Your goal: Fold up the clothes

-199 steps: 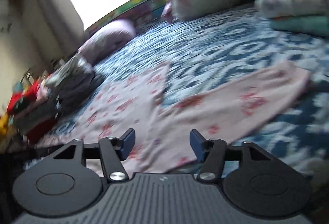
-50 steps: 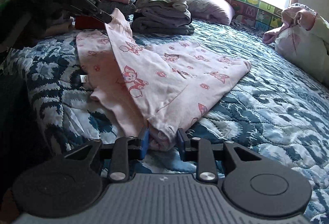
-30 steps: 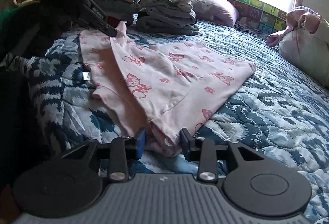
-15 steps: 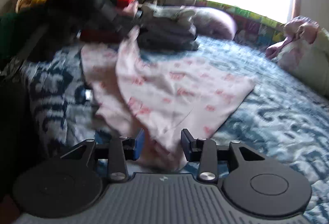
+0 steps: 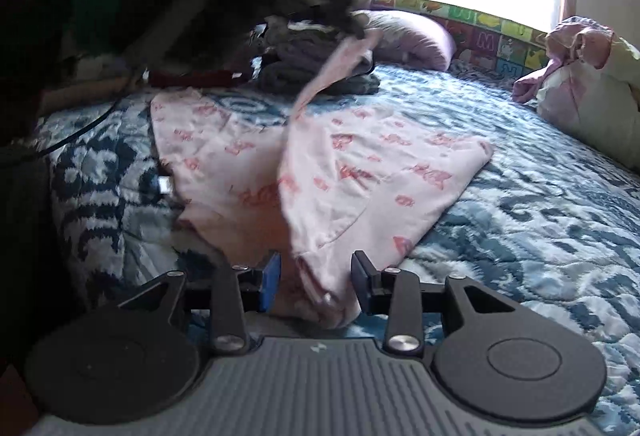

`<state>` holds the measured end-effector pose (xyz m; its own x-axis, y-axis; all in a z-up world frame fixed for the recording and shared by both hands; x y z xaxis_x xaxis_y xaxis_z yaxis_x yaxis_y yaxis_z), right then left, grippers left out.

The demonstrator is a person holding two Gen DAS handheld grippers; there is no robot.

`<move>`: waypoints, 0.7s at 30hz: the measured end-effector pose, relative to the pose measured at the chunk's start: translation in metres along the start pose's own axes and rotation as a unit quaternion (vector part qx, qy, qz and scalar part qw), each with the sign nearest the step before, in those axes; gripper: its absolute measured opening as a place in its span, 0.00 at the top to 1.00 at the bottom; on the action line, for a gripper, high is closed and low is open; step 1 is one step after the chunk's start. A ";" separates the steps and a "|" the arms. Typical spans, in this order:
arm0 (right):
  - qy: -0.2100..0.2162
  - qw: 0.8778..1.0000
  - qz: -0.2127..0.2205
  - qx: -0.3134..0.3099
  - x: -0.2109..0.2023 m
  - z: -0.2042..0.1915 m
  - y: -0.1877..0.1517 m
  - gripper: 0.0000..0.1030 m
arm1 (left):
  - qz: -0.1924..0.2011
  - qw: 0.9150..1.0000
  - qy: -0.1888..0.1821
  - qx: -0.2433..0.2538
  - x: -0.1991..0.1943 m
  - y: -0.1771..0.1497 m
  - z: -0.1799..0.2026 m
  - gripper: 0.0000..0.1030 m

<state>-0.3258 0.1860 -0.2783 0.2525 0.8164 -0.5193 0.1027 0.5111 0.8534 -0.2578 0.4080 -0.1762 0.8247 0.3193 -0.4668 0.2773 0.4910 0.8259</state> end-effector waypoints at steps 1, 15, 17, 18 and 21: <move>0.002 1.000 -0.002 -0.002 0.001 -0.001 -0.001 0.61 | -0.003 1.000 -0.001 0.004 0.006 0.000 0.005 0.99; 0.026 0.999 -0.006 0.029 0.002 0.010 -0.005 0.62 | -0.058 0.997 -0.008 0.053 0.098 -0.020 0.060 0.99; 0.029 0.999 -0.006 0.032 0.002 0.011 -0.006 0.62 | -0.066 0.995 -0.006 0.068 0.107 -0.027 0.067 0.99; 0.031 0.999 -0.006 0.033 0.002 0.011 -0.006 0.62 | -0.070 0.995 -0.006 0.075 0.111 -0.030 0.070 0.99; 0.035 0.999 -0.006 0.037 0.003 0.011 -0.007 0.62 | -0.073 0.994 -0.003 0.086 0.119 -0.036 0.075 0.99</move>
<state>-0.3150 0.1816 -0.2848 0.1839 0.8279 -0.5299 0.1779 0.5021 0.8463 -0.1325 0.3674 -0.2382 0.7723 0.2492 -0.5844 0.4746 0.3851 0.7915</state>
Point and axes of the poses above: each gripper's, at about its wrist camera, not at the fingertips, and x roughly the way its jaws point, z to its right, y to its top, the point moved 7 cm from there along x, roughly the way its jaws point, and after that the axes turned 1 degree about y, right-handed, at the moved point
